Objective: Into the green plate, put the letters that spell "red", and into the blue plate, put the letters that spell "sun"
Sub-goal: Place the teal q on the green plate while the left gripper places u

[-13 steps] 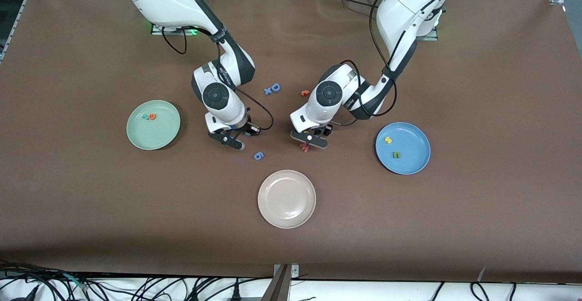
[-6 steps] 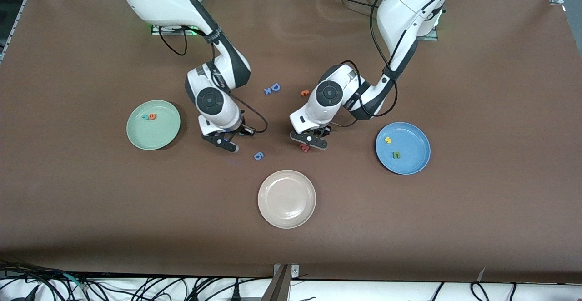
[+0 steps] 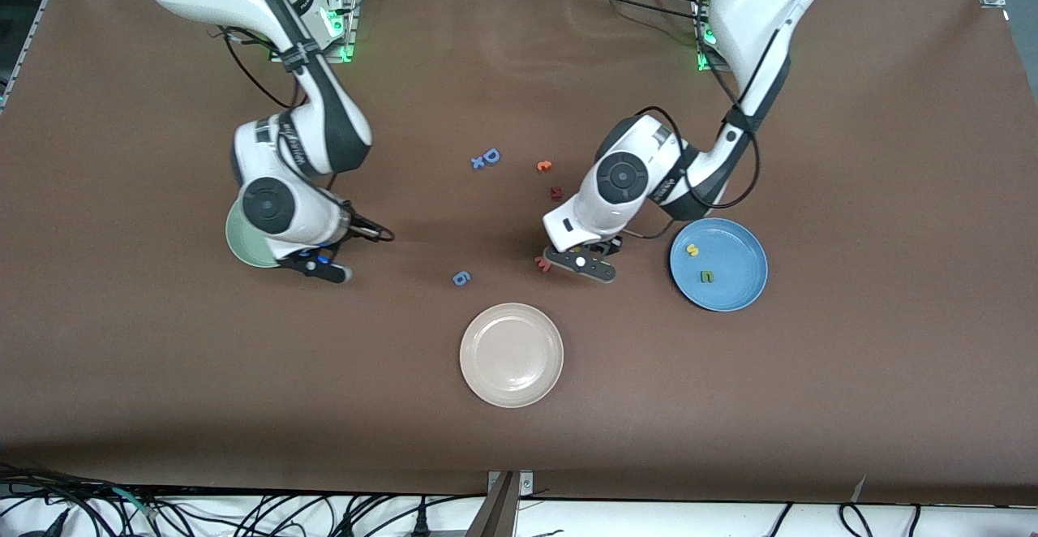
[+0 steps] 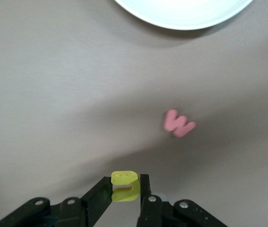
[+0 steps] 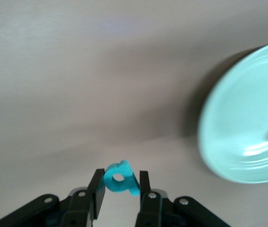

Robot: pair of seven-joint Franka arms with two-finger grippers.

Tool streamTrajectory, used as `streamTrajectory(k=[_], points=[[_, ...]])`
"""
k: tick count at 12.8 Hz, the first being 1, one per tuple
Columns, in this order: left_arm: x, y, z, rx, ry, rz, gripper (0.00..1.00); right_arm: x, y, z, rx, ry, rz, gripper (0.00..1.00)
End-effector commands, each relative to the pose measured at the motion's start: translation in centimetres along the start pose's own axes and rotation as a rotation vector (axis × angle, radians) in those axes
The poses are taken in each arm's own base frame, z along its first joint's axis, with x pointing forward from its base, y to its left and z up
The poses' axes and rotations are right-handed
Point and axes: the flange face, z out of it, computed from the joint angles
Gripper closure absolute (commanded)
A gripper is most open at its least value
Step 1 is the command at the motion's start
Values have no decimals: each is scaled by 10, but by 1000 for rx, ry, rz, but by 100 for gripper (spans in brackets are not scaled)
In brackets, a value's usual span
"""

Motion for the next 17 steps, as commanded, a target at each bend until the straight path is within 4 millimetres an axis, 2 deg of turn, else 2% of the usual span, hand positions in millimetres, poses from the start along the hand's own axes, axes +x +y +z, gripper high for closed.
streamTrajectory(k=[1,3,5,6,7,8,10,11,12,13,14,15,17], points=[[-2,-35,-16,19,-43,81,100,14,60,6,-21,-48,-99,77],[-3,-76,-23,20,-86,155,100,23,99,22,-34,-77,-156,77],[-10,-111,-25,17,-149,188,100,28,125,45,-41,-108,-172,77],[-13,-137,-27,7,-163,221,100,30,133,57,-41,-123,-170,77],[-17,-159,-25,-4,-172,264,100,30,134,67,-34,-124,-176,77],[-20,-174,-26,-5,-175,285,100,30,134,76,-36,-133,-183,77],[-31,-190,-21,1,-192,294,100,31,134,90,-30,-147,-176,77],[-37,-211,-17,21,-205,318,100,31,133,94,-26,-152,-172,76],[-42,-227,-11,30,-199,353,100,32,133,95,-27,-153,-172,71],[-49,-234,0,26,-184,373,100,32,133,95,-27,-153,-172,59],[-57,-240,11,25,-167,379,100,32,133,94,-26,-152,-173,31],[-65,-249,21,24,-155,392,100,32,132,88,-23,-149,-174,13],[-71,-273,24,17,-145,445,100,29,131,59,-3,-120,-179,2]])
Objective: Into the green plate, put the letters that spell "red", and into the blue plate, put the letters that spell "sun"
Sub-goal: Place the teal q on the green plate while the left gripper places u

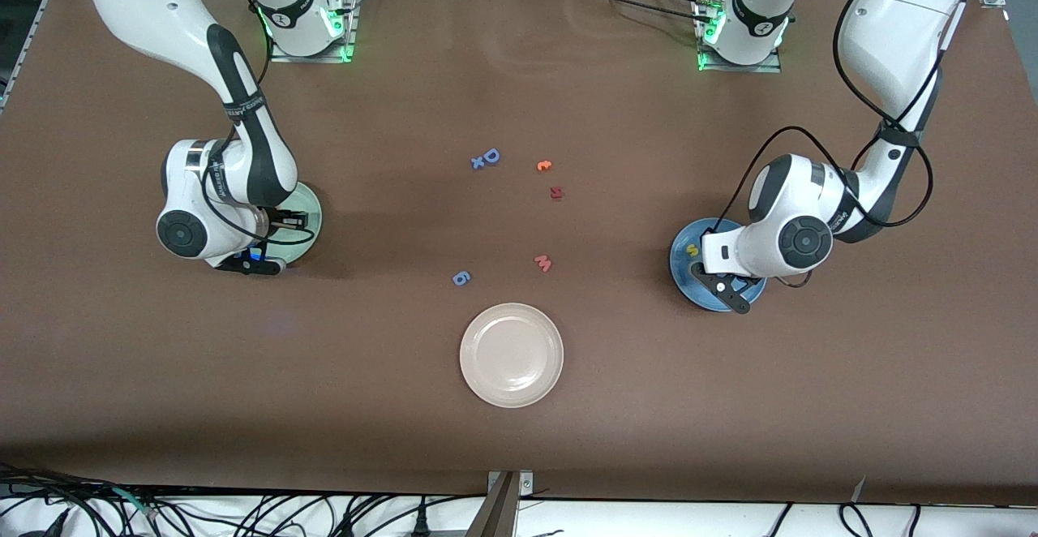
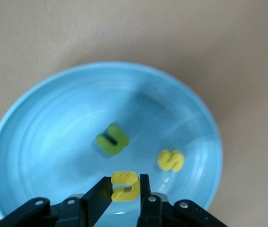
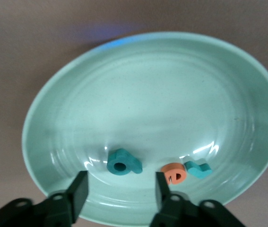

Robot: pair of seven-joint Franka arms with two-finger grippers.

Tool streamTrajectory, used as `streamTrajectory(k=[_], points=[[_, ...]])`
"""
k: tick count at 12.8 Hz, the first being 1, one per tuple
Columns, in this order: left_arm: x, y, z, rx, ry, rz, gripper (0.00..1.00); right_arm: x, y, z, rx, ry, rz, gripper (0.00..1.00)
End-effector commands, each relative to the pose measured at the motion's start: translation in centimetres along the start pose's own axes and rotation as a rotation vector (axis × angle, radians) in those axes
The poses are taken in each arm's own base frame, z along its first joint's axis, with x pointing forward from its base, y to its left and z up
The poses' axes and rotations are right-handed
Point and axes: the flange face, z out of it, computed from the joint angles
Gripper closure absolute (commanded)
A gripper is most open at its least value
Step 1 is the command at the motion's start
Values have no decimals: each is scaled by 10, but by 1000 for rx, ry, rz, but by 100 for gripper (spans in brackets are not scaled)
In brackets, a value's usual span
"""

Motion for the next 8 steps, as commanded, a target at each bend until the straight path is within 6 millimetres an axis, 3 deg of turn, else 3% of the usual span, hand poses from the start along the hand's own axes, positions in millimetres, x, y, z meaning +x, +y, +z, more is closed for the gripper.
streamTrajectory(k=[1,2,3,4,5,8], points=[[-24,-12,-2,24,7,75,100,-14,-1,-53,53,55,-22,2],[-28,-15,2,20,7,75,100,-20,1,-73,63,68,-21,1],[-28,-14,3,18,6,76,80,-25,8,-97,76,98,-13,1],[-29,-14,1,20,8,74,35,-31,13,-121,88,120,-10,1],[-27,-15,-5,30,18,75,2,-36,21,-145,97,137,-2,1],[-20,-9,-27,52,33,77,0,-53,46,-238,103,170,13,1]])
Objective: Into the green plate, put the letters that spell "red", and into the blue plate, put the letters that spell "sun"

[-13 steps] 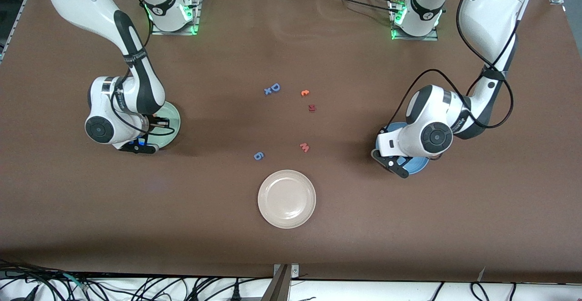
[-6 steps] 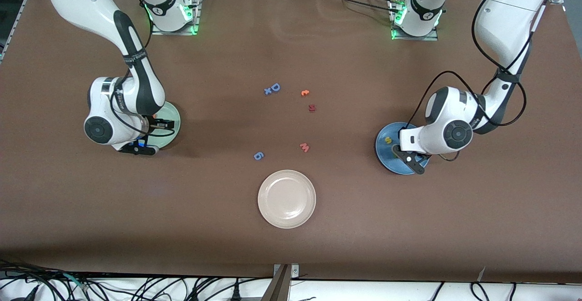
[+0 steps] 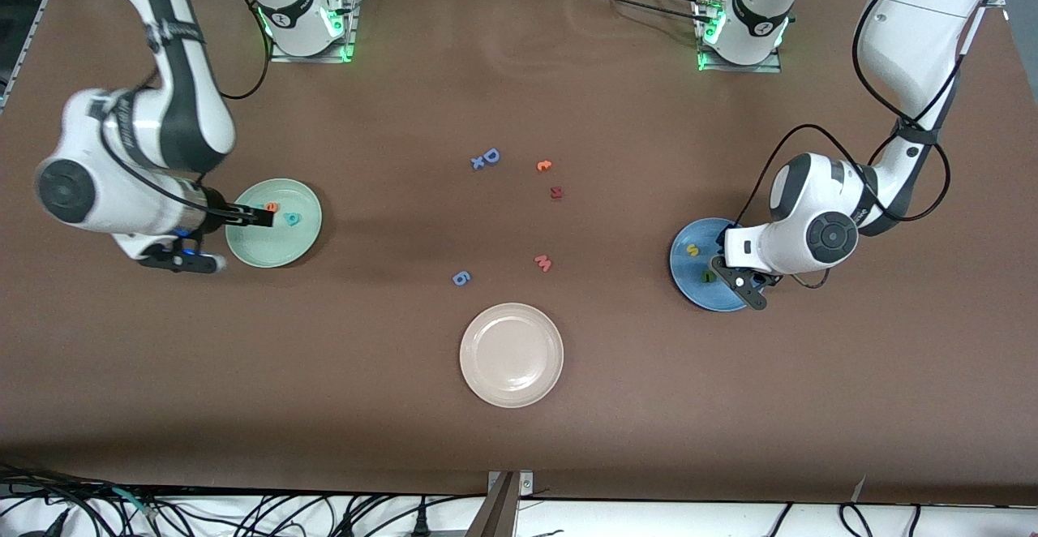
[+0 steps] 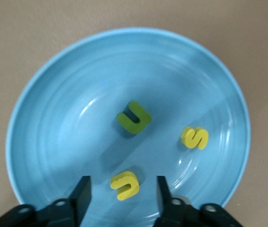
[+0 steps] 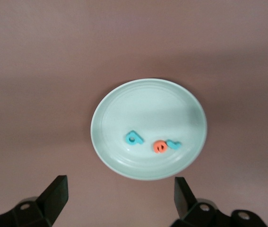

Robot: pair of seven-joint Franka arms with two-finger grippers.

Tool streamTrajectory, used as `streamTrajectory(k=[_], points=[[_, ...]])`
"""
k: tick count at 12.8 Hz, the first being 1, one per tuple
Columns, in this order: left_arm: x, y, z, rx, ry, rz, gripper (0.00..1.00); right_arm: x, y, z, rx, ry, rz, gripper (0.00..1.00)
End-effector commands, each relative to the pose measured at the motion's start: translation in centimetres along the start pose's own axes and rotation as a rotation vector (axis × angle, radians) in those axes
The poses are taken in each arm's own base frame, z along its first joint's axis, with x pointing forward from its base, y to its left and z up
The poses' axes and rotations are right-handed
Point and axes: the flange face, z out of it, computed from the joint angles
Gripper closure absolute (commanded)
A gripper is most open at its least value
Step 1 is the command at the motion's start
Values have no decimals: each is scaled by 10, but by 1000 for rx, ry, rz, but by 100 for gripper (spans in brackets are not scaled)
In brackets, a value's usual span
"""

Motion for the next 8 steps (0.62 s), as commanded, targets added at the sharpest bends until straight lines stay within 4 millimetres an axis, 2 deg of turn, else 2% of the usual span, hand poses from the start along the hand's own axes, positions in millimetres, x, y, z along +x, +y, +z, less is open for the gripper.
streamTrajectory(k=[1,2,3,5,6,8], points=[[4,10,-38,45,11,19,0,-5,14,-84,11,16,1,1],[13,20,-50,31,0,10,0,-9,21,-114,13,31,4,1],[16,20,-68,28,-14,-23,0,-14,28,-136,15,42,9,1],[32,29,-111,20,-49,-35,0,-26,34,-164,13,32,16,1],[33,27,-133,14,-71,-80,0,-32,32,-174,12,18,19,1],[39,36,-181,2,-98,-146,0,-33,32,-171,-10,-3,17,0]])
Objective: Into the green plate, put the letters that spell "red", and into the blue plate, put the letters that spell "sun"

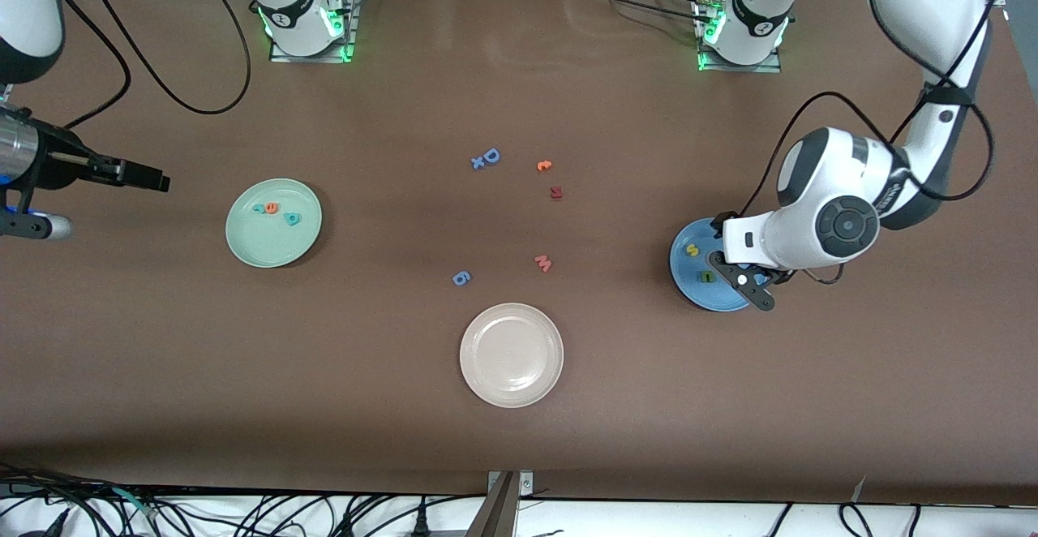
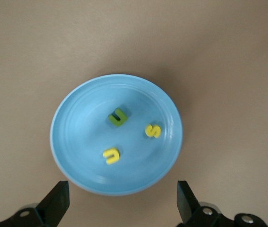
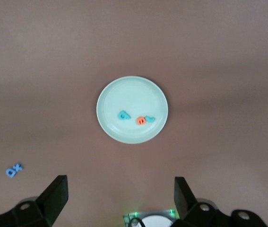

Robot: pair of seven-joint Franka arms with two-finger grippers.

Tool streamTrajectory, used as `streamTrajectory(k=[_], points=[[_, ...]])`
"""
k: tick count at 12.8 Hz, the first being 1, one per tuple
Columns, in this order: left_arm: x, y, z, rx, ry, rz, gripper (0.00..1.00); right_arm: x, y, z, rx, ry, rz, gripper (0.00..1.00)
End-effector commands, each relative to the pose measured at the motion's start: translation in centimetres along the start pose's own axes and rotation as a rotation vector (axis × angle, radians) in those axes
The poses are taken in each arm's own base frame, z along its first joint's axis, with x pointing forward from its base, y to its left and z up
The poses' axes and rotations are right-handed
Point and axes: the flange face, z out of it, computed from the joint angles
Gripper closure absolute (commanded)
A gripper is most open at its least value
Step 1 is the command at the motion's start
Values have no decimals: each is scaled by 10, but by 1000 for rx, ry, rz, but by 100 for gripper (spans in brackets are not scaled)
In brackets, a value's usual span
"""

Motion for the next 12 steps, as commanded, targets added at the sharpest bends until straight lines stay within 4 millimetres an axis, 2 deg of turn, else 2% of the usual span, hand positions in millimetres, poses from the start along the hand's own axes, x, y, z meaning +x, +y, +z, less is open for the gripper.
streamTrajectory(k=[1,3,6,8,9,10,12], points=[[1,8,-66,6,-22,-98,0,3,-1,0,-47,-18,-13,0],[-7,11,-106,9,-18,-204,0,2,-12,1,-71,-14,-35,0],[-30,27,-163,60,41,-317,0,7,-11,1,-57,17,-126,0],[-42,27,-171,59,17,-332,0,12,1,0,-41,32,-151,0],[-47,19,-175,61,26,-345,0,14,6,1,-25,29,-153,0],[-61,12,-208,92,93,-370,0,14,4,1,-15,28,-165,0],[-69,13,-224,110,119,-383,0,13,2,1,-70,28,-178,0]])
